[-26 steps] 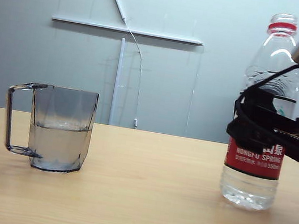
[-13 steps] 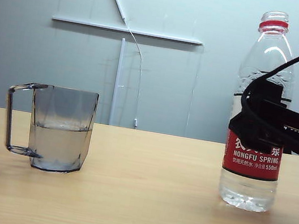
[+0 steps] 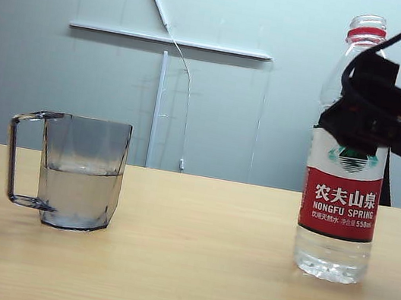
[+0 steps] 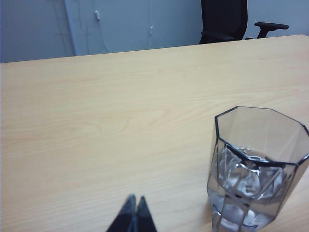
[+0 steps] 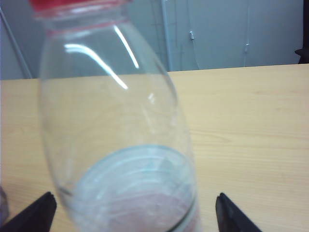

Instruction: Pick up the mineral water bottle on the table and pour water into the mug until it's half full.

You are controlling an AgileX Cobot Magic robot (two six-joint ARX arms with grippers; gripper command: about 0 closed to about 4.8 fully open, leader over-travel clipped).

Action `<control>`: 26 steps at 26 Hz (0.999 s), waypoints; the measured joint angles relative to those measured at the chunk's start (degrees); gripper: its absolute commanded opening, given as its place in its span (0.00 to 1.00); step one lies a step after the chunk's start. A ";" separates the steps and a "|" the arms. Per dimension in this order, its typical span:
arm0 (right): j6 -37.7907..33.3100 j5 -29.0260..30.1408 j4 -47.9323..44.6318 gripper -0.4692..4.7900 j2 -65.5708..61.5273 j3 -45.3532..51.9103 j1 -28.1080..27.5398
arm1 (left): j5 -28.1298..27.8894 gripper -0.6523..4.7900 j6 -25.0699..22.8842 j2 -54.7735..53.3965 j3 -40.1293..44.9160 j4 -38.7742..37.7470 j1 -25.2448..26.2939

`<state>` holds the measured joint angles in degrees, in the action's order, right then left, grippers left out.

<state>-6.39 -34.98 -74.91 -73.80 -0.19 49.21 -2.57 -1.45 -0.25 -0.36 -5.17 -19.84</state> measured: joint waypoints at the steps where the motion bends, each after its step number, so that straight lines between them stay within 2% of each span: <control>1: 0.02 -0.17 0.28 1.00 0.72 0.00 0.50 | 0.00 0.12 0.00 0.00 0.00 0.00 0.00; 8: 1.77 -12.61 8.35 1.00 9.99 0.00 12.90 | 0.02 0.12 0.00 0.00 -0.02 0.00 0.00; 10: 3.39 -17.46 8.79 1.00 11.34 0.00 15.43 | 0.02 0.12 0.00 0.00 -0.02 0.00 0.00; 13: 5.70 -21.55 9.33 1.00 13.16 -0.02 16.50 | 0.02 0.12 0.00 0.02 0.00 0.00 0.07; 17: 7.48 -26.56 9.27 1.00 18.38 -0.02 20.44 | 0.22 0.12 0.00 0.00 0.00 0.00 5.40; 21: 13.86 -32.65 9.18 1.00 25.57 -0.04 28.55 | 0.28 0.12 0.00 0.00 0.00 0.00 12.74; 24: 19.23 -40.94 8.92 1.00 32.81 -0.07 37.05 | 0.04 0.12 0.00 0.00 -0.02 0.00 17.33; 25: 22.10 -44.00 9.05 0.96 35.45 -0.09 39.71 | 0.02 0.12 0.00 0.00 0.00 0.00 18.23; 26: 24.15 -45.83 9.01 0.83 37.16 -0.09 41.46 | 0.00 0.12 0.00 0.00 0.00 0.00 18.38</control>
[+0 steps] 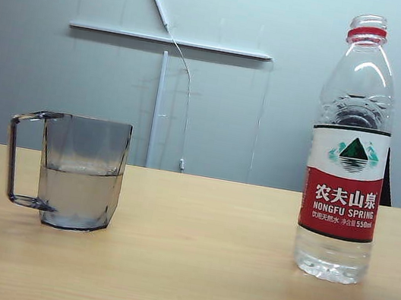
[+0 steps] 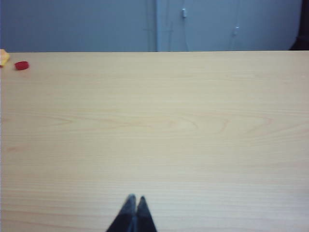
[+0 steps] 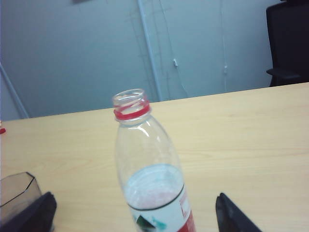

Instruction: Pick up the mineral water bottle on the table and pour water into the mug until it's half full.

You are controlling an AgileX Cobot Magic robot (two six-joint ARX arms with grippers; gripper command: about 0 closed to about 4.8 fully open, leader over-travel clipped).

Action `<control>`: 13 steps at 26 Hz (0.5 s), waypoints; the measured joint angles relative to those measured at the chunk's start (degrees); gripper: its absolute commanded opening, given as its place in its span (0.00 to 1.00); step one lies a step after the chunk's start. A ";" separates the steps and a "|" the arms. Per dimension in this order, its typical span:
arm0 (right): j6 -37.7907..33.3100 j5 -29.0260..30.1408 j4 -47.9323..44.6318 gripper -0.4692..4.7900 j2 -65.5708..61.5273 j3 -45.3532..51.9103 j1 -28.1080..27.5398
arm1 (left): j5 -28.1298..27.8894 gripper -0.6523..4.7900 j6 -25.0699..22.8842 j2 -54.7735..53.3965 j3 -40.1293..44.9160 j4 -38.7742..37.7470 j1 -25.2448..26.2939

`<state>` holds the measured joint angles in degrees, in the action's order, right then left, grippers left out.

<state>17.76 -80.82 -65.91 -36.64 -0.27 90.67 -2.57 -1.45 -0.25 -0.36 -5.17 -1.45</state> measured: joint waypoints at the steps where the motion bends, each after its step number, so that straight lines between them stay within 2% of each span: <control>1: 1.79 -1.22 -0.07 0.56 1.62 0.00 1.77 | 0.02 0.12 0.00 0.00 0.00 0.00 -0.04; 2: 4.66 -1.70 -0.07 0.45 4.11 0.00 4.66 | 0.15 0.12 0.00 0.00 0.00 0.00 -0.04; 3: 5.99 -1.73 -0.07 0.29 5.16 0.00 5.77 | 0.13 0.12 0.00 0.00 -0.02 0.00 0.00; 4: 8.24 -1.92 -0.09 0.24 6.88 0.00 7.52 | 0.22 0.12 0.00 0.00 0.00 0.00 0.63; 6: 10.56 -3.37 0.04 0.24 9.22 0.00 9.60 | 0.20 0.12 0.00 0.00 -0.02 0.00 2.45; 8: 10.64 -5.14 0.28 0.07 10.38 0.00 10.03 | 0.00 0.12 0.00 0.00 -0.02 0.00 2.82; 13: 10.99 -5.66 1.55 0.08 10.51 0.00 9.99 | 0.09 0.12 0.00 0.00 -0.02 0.00 2.80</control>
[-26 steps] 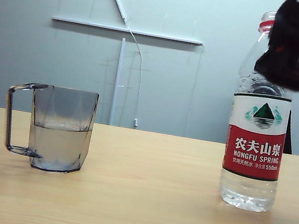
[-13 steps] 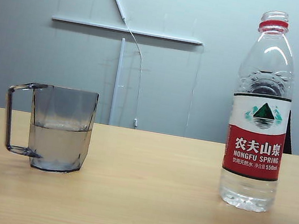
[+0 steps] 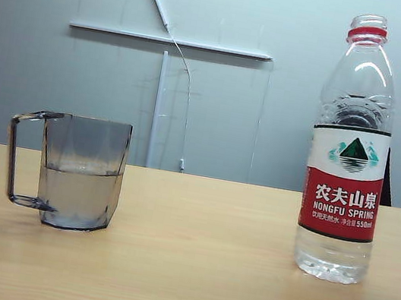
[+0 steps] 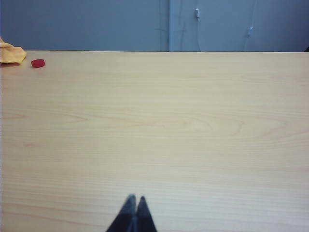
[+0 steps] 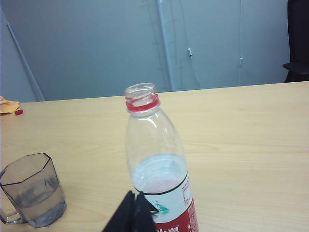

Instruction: Pick up the mineral water bottle on the table and pour water into the mug until it's half full.

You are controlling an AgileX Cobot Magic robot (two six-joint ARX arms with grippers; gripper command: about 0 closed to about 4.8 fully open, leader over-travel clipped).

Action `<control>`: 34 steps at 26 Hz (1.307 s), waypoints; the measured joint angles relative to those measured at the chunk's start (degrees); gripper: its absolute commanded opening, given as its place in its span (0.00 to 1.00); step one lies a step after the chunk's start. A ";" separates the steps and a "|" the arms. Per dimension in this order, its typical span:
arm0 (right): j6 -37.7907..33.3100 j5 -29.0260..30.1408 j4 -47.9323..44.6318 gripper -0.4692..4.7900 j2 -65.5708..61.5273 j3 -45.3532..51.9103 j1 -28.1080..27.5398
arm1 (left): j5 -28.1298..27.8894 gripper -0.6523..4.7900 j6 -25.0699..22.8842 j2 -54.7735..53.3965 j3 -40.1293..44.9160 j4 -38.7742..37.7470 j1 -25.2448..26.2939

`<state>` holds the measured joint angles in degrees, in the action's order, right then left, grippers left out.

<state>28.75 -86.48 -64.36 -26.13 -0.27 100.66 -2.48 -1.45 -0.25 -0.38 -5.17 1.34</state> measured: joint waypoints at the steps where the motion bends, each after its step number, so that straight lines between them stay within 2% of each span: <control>1: 0.00 0.11 -0.02 0.09 0.00 0.00 -0.02 | 0.02 0.12 0.00 0.00 0.02 0.00 0.00; 3: -0.02 0.11 0.00 0.15 0.00 0.00 -0.02 | 0.04 0.12 0.00 0.00 0.02 0.00 0.00; 24: 0.76 -0.24 0.20 0.15 0.31 0.00 -0.90 | 0.02 0.12 0.00 0.00 0.00 0.00 0.00; 30: -0.52 3.26 1.36 0.15 4.63 0.00 -15.32 | 0.07 0.12 0.00 0.00 0.02 0.00 -0.02; 34: -7.93 6.34 5.62 0.15 8.90 -0.02 -31.23 | 0.04 0.12 0.00 0.00 0.02 0.00 -0.02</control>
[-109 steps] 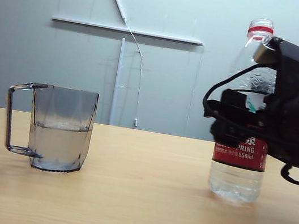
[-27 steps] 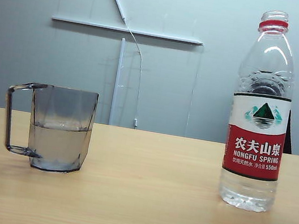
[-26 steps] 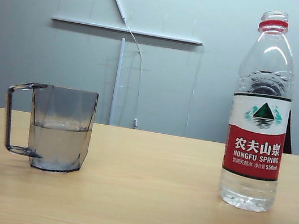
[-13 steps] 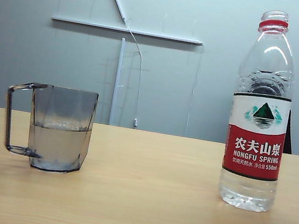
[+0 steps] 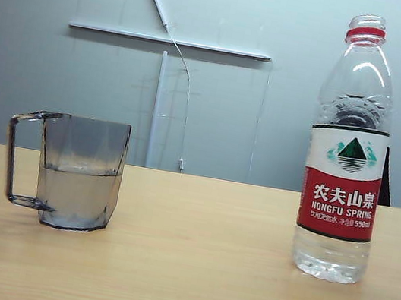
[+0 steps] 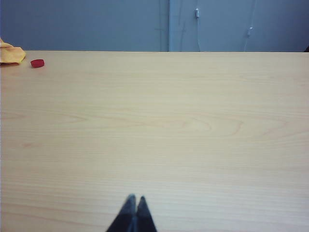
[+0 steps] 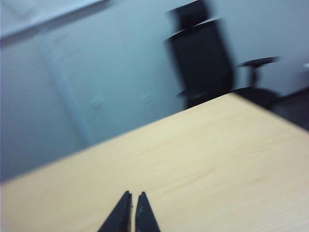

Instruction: Pick up the mineral water bottle on the table and pour water into the mug until it's half full.

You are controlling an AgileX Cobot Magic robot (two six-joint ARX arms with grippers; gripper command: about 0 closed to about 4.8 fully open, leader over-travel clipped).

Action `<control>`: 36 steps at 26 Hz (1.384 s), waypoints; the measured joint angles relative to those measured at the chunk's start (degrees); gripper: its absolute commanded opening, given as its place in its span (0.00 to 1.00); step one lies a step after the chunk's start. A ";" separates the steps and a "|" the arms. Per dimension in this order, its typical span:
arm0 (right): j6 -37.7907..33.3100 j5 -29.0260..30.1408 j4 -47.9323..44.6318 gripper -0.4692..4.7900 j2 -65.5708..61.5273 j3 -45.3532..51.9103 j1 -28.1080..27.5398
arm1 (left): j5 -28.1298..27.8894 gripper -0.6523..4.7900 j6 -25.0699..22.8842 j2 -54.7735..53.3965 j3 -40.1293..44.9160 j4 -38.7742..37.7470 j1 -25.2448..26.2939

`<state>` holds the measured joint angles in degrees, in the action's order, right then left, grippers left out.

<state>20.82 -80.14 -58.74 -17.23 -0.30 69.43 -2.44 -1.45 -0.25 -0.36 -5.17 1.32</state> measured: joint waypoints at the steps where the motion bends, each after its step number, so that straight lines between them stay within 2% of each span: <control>1: -2.91 2.75 3.63 0.15 1.18 0.02 -5.05 | 0.04 0.12 0.00 0.00 0.00 0.00 0.00; 2: -4.39 5.92 6.93 0.15 2.12 0.02 -8.74 | 0.07 0.12 0.00 0.00 0.00 -0.02 0.00; 3: -6.43 12.39 12.59 0.15 4.22 0.00 -14.32 | -0.02 0.12 0.00 0.00 -0.02 -0.02 0.00; 5: -8.57 23.52 19.32 0.15 6.73 0.00 -20.50 | 0.07 0.12 0.00 0.00 -0.02 0.00 0.00; 7: -10.86 37.07 26.93 0.15 9.29 0.00 -27.15 | 0.04 0.12 0.00 0.00 -0.02 0.00 0.00; 8: -12.22 48.48 33.24 0.15 12.17 0.02 -33.46 | 0.04 0.12 0.00 0.00 0.00 -0.02 0.00; 9: -13.14 54.60 36.41 0.15 13.75 0.00 -37.16 | 0.04 0.12 0.00 0.00 -0.02 0.00 0.00; 10: -14.99 63.87 41.77 0.15 16.09 0.00 -43.15 | 0.04 0.12 0.00 0.00 0.00 0.00 0.00; 13: -18.05 72.17 47.23 0.15 17.16 0.02 -49.83 | 0.02 0.12 0.00 0.00 -0.02 0.02 0.00; 18: -23.02 76.50 51.69 0.15 17.16 0.02 -58.31 | 0.07 0.12 0.00 0.00 0.00 0.00 -0.02; 23: -23.85 78.44 54.18 0.15 17.16 0.02 -64.43 | 0.04 0.12 0.00 0.00 -0.02 0.00 -0.02; 29: -23.85 78.68 55.41 0.15 17.18 0.02 -68.54 | 0.04 0.12 0.00 0.00 0.00 0.00 -0.02; 36: -23.78 78.73 55.80 0.15 17.18 0.02 -68.46 | 0.04 0.12 0.00 0.00 -0.02 0.00 -0.02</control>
<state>-2.96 -1.41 -2.94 -0.05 -0.27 0.97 -2.39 -1.45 -0.25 -0.38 -5.17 1.30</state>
